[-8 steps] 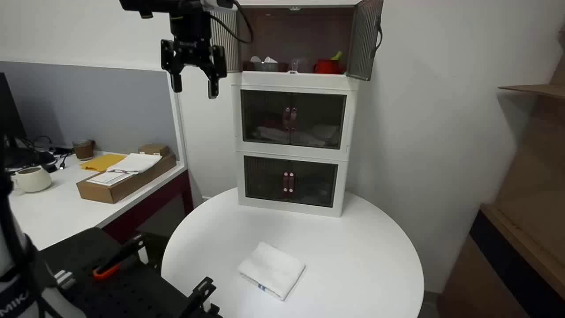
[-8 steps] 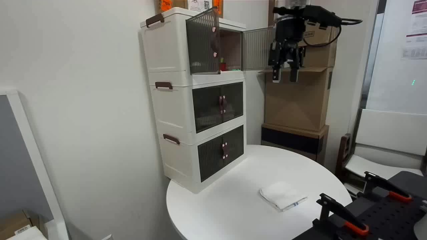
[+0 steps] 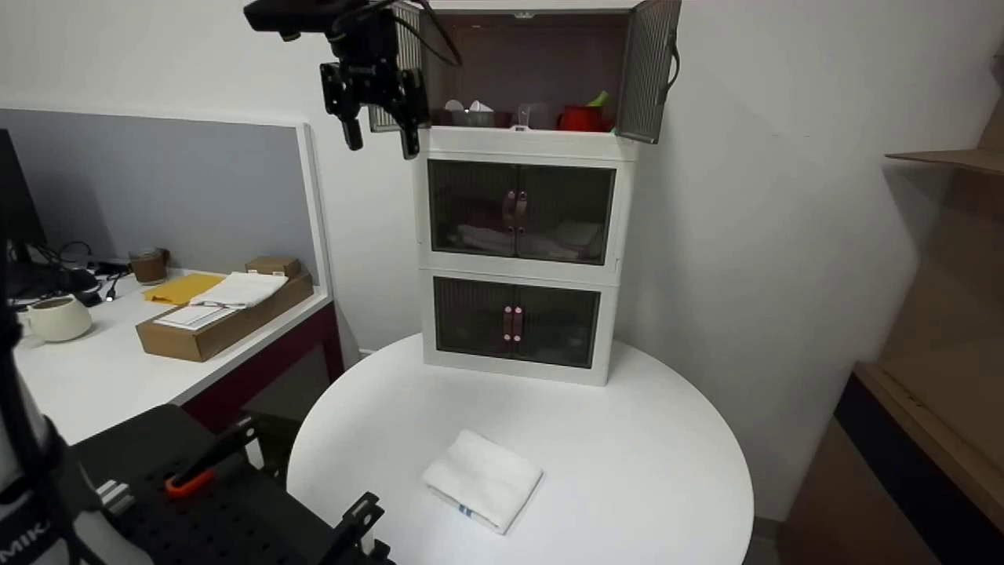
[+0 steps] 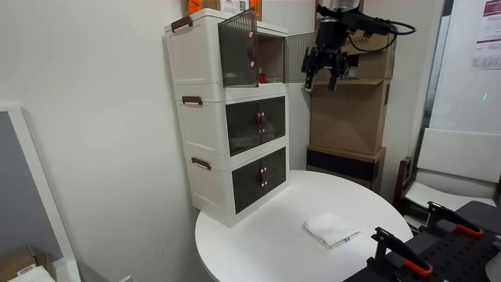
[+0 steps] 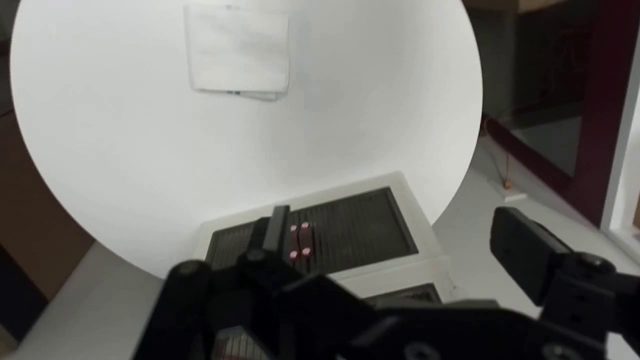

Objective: Remove the jug from the topmost shelf

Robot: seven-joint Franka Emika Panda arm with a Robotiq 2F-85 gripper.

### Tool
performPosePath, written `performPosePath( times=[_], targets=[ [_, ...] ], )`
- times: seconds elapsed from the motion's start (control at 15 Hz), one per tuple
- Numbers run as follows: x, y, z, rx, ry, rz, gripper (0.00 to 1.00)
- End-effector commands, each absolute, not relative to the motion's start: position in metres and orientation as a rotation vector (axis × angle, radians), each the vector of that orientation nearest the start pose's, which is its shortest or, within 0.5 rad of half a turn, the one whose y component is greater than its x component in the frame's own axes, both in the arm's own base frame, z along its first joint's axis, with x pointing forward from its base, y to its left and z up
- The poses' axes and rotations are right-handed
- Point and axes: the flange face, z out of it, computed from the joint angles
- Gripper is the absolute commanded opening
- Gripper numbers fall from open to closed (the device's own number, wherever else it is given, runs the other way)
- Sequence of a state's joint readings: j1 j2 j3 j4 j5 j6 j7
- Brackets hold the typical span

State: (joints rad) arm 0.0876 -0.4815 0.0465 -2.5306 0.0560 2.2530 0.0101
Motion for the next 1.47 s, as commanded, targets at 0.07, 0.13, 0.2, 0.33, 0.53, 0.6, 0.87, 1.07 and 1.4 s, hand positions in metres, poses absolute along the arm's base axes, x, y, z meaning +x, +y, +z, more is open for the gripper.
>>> performPosePath(
  times=[0.07, 0.13, 0.2, 0.33, 0.53, 0.6, 0.87, 1.07, 1.4],
  targets=[
    [0.46, 0.045, 0.493, -3.017, 0.068, -0.669, 1.0],
    [0.47, 0.041, 0.502, -2.996, 0.103, -0.757, 1.0],
    [0.481, 0.037, 0.51, -2.976, 0.115, -0.848, 1.0],
    [0.503, 0.027, 0.525, -2.948, 0.123, -0.985, 1.0],
    [0.529, 0.012, 0.541, -2.921, 0.129, -1.104, 1.0],
    [0.54, 0.009, 0.542, -2.912, 0.131, -1.12, 1.0],
    [0.587, 0.01, 0.539, -2.878, 0.109, -1.142, 1.0],
    [0.621, 0.019, 0.533, -2.801, 0.143, -1.159, 1.0],
    [0.673, 0.036, 0.513, -2.561, 0.231, -1.1, 1.0]
  ],
)
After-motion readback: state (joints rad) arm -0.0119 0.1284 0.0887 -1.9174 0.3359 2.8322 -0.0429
